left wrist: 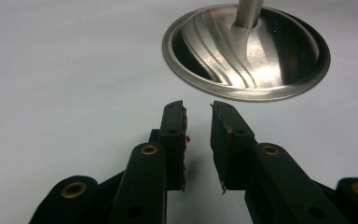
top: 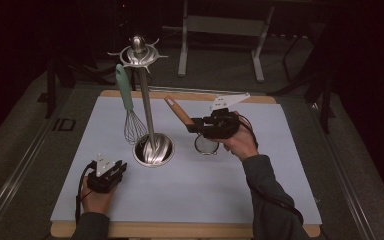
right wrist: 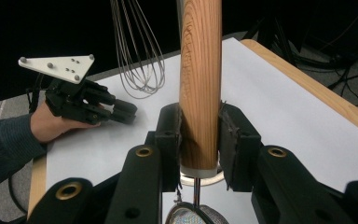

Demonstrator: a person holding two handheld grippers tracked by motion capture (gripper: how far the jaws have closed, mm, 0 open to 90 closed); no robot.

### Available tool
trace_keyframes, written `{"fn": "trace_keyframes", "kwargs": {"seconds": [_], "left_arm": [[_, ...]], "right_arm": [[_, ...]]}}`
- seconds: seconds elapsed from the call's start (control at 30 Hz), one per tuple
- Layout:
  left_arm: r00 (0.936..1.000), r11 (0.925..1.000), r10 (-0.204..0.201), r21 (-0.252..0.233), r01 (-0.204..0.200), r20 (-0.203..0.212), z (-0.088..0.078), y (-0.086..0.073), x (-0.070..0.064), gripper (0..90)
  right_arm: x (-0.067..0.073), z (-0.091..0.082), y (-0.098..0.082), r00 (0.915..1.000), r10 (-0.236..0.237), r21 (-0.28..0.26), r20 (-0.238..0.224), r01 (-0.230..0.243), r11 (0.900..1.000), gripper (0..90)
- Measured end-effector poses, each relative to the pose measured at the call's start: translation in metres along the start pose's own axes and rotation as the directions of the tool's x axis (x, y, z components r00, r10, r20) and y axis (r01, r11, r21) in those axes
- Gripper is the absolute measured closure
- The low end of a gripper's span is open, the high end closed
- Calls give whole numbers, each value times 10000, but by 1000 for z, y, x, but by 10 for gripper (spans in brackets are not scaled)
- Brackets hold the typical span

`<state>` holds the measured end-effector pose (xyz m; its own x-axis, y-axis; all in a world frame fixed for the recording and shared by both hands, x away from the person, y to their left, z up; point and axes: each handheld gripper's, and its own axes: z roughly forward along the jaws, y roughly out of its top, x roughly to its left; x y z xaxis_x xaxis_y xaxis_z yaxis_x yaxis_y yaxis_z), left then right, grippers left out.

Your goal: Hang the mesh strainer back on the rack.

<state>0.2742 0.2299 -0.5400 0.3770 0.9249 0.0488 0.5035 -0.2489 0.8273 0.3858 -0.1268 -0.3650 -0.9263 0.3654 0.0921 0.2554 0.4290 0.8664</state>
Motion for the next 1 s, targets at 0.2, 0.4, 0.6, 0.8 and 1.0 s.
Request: {"fn": "trace_keyframes", "kwargs": {"seconds": [0.2,0.4,0.6,0.8,1.0], "left_arm": [[10000,10000,5,-10,-5,-13,0,0,0,753],[10000,10000,-9,-8,9,-10,0,0,0,754],[10000,10000,18,-2,-18,-17,0,0,0,753],[10000,10000,11,-8,-11,-33,0,0,0,754],[10000,10000,16,-45,-17,-37,-1,0,0,753]], "right_arm": [[1,-1,4,9999,-118,-152,-20,118,9998,709],[1,-2,8,9999,-130,-400,-70,127,9991,709],[2,-2,10,9994,-329,-549,-137,321,9980,709],[3,-3,14,9985,-476,-769,-276,453,9960,709],[5,-6,18,9973,-644,-974,-347,607,9934,709]]}}
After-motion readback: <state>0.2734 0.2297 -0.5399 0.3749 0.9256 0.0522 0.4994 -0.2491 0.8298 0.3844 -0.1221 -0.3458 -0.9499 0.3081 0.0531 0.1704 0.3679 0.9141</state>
